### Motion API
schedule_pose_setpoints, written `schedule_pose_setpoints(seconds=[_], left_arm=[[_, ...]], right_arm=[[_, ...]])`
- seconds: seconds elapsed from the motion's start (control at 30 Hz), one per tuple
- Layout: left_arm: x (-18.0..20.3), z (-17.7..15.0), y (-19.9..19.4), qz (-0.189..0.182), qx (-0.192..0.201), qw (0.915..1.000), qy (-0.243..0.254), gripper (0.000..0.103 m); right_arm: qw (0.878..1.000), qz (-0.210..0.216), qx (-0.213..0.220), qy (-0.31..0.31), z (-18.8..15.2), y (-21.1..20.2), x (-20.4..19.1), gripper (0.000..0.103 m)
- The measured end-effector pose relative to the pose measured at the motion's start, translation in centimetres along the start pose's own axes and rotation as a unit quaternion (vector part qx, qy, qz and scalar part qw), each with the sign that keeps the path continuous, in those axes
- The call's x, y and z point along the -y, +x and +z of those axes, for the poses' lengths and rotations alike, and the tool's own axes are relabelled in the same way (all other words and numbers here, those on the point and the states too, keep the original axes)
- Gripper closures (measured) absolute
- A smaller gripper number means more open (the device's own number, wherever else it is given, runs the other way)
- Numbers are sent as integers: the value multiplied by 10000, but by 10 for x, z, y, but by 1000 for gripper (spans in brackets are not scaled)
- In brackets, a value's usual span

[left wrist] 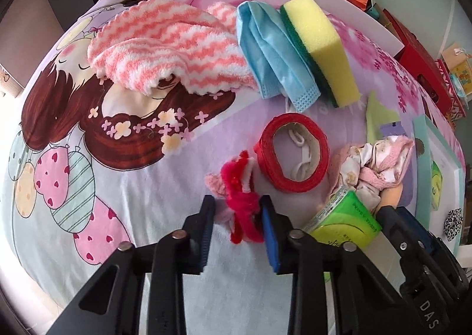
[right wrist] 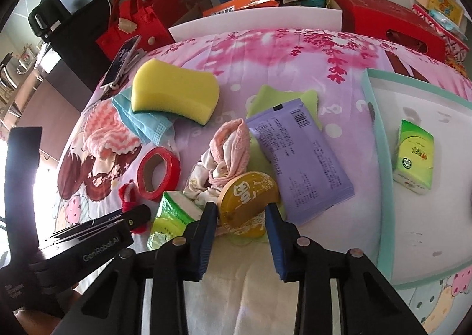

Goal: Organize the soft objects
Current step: 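Grasp the tan compact with the right tool while the left tool grasps the red plush toy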

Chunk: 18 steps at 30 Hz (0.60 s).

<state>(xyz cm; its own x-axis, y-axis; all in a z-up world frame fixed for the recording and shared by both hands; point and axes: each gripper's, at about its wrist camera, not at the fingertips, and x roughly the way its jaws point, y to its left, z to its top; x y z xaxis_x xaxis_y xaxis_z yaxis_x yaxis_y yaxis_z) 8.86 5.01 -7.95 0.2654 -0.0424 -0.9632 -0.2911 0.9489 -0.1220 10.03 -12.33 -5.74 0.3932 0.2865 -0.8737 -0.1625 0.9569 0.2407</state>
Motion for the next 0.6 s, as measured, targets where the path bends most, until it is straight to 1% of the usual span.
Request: schedule_pose_setpoints(seconds=[0.1, 0.17, 0.37, 0.47, 0.53, 0.6], left_arm=[[2, -3, 2, -17, 23, 10000, 47, 77], [2, 2, 2, -41, 31, 10000, 45, 78], [-1, 4, -1, -113, 54, 9999, 11, 78], [1, 4, -2, -114, 81, 9999, 9, 78], [1, 4, -2, -144, 87, 9999, -16, 78], [0, 4, -4, -172, 110, 9998, -52, 78]], right_arm=[[10000, 17, -54, 5, 0, 5, -1, 69], [10000, 33, -52, 30, 1, 6, 0, 69], [9998, 139, -63, 145, 0, 9, 4, 71], [9993, 260, -34, 258, 0, 8, 7, 75], [9990, 328, -2, 309, -1, 6, 9, 80], [9987, 378, 30, 348, -2, 4, 10, 82]])
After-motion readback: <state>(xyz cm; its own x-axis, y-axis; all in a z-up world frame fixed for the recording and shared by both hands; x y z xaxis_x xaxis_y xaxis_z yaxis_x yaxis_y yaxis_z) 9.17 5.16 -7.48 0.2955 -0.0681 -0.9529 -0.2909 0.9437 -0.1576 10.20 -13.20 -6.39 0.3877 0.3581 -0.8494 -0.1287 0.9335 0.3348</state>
